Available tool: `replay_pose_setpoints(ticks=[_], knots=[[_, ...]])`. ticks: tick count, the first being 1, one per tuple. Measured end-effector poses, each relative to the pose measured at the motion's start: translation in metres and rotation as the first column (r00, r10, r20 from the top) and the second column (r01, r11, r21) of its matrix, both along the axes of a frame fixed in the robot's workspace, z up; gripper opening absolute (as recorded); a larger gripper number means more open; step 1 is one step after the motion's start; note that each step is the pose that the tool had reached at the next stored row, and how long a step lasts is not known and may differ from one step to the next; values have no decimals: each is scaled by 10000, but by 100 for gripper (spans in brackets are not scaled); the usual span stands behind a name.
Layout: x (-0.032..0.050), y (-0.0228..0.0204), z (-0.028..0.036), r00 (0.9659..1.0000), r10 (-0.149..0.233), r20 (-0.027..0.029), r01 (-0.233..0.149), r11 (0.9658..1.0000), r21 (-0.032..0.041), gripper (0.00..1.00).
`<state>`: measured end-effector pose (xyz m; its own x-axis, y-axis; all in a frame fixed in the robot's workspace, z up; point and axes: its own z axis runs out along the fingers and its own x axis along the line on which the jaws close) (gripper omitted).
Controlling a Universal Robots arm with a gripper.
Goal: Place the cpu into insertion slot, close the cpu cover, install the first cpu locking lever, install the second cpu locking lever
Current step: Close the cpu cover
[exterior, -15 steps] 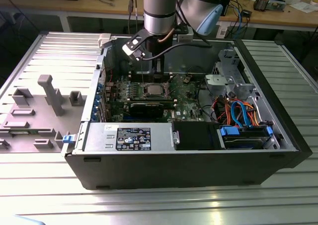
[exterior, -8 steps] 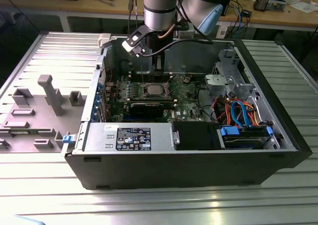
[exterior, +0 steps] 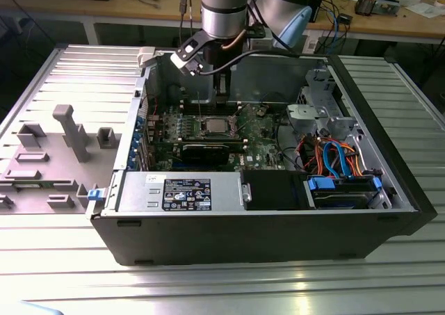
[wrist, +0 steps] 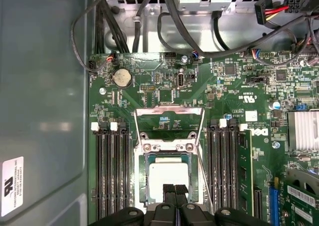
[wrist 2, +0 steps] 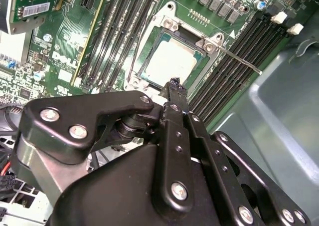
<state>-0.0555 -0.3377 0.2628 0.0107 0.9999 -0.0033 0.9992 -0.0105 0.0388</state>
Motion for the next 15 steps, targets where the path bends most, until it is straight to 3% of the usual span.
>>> replay_pose_setpoints(ticks=[15], knots=[[8,1,21,10000,0,1,0,10000,-8,11]])
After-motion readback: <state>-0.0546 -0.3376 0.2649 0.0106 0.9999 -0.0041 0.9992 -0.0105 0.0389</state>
